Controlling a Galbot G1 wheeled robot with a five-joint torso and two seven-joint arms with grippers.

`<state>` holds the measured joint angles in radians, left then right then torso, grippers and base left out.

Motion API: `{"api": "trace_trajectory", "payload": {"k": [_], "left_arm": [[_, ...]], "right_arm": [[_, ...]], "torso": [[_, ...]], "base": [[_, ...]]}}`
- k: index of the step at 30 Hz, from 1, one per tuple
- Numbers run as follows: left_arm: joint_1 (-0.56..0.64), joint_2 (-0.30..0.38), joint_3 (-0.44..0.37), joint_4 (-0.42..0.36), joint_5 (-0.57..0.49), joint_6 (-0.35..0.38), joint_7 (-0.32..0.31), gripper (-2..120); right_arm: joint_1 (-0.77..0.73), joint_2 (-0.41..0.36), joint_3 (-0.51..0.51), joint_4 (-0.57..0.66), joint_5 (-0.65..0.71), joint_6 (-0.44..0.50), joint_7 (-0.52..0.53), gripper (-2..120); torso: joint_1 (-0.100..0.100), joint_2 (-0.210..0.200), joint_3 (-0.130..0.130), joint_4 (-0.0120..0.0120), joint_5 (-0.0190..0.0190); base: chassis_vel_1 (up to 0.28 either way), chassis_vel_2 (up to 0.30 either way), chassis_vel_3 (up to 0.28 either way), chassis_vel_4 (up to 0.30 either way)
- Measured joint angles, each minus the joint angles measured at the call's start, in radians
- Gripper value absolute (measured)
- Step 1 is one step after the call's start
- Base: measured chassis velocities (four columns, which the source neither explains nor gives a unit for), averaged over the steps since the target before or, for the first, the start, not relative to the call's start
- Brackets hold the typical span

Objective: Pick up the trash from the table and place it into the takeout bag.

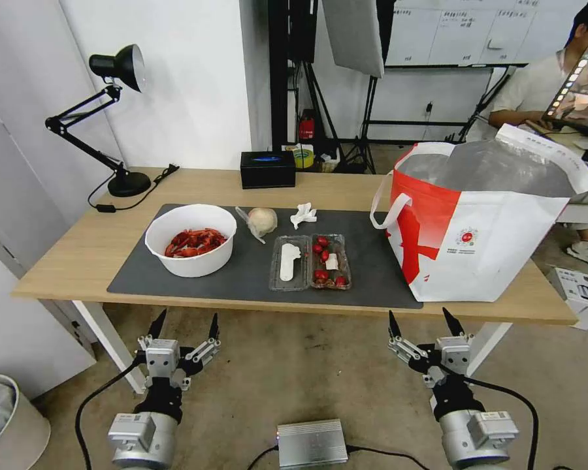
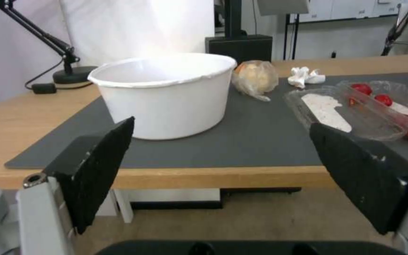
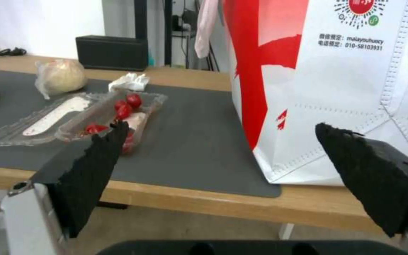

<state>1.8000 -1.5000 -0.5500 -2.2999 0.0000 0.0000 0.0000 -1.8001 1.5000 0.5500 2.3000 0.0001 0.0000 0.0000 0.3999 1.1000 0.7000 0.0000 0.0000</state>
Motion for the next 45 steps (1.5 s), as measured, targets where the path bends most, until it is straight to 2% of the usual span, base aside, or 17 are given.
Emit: {"api": "trace_trajectory", "payload": {"k": [19, 23, 25, 26, 27, 31, 32, 34, 38, 45], "left_arm": [[-0.002, 0.002, -0.002, 0.007, -0.011, -0.006, 0.002, 100], [-0.007, 0.009, -0.009, 0.026, -0.040, -0.025, 0.012, 100], [-0.014, 0.020, -0.021, 0.057, -0.085, -0.051, 0.029, 100], [-0.014, 0.020, -0.021, 0.057, -0.085, -0.051, 0.029, 100], [-0.015, 0.021, -0.019, 0.060, -0.094, -0.057, 0.035, 100], [-0.028, 0.043, -0.042, 0.104, -0.178, -0.109, 0.070, 100], [-0.032, 0.049, -0.049, 0.119, -0.206, -0.126, 0.083, 100], [-0.037, 0.058, -0.057, 0.137, -0.240, -0.148, 0.099, 100], [-0.059, 0.093, -0.093, 0.209, -0.379, -0.234, 0.162, 100], [-0.074, 0.117, -0.109, 0.245, -0.458, -0.269, 0.195, 100]], "right_arm": [[0.000, -0.001, 0.004, -0.001, 0.002, 0.001, 0.000, 100], [-0.007, -0.024, 0.068, -0.016, 0.039, 0.034, -0.001, 100], [-0.015, -0.048, 0.142, -0.030, 0.073, 0.063, 0.000, 100], [-0.015, -0.048, 0.142, -0.030, 0.073, 0.063, 0.000, 100], [-0.017, -0.052, 0.148, -0.029, 0.083, 0.070, -0.004, 100], [-0.040, -0.096, 0.246, -0.026, 0.167, 0.131, -0.011, 100], [-0.044, -0.106, 0.258, -0.021, 0.187, 0.141, -0.014, 100], [-0.046, -0.114, 0.256, -0.010, 0.203, 0.146, -0.020, 100], [-0.045, -0.120, 0.236, 0.003, 0.217, 0.149, -0.032, 100], [-0.043, -0.121, 0.231, 0.001, 0.217, 0.149, -0.038, 100]], "torso": [[0.000, 0.000, 0.000, 0.0000, 0.0000], [0.000, 0.000, 0.000, 0.0001, 0.0000], [0.000, 0.000, 0.000, -0.0005, -0.0009], [0.000, 0.000, 0.000, -0.0005, -0.0009], [0.000, 0.000, 0.000, -0.0001, 0.0008], [0.000, 0.000, 0.000, -0.0001, -0.0006], [0.000, 0.000, 0.000, -0.0005, 0.0000], [0.000, 0.000, 0.000, -0.0002, 0.0003], [0.000, 0.000, 0.000, 0.0000, -0.0001], [0.000, 0.000, 0.000, 0.0000, 0.0002]], "base": [[0.000, 0.000, 0.000, 0.000], [0.000, 0.000, 0.000, 0.000], [0.000, 0.000, 0.000, 0.000], [0.000, 0.000, 0.000, 0.000], [0.000, 0.000, 0.000, 0.000], [0.000, 0.000, 0.000, 0.000], [0.000, 0.000, 0.000, 0.000], [0.000, 0.000, 0.000, 0.000], [0.000, 0.000, 0.000, 0.000], [0.000, 0.000, 0.000, 0.000]]}}
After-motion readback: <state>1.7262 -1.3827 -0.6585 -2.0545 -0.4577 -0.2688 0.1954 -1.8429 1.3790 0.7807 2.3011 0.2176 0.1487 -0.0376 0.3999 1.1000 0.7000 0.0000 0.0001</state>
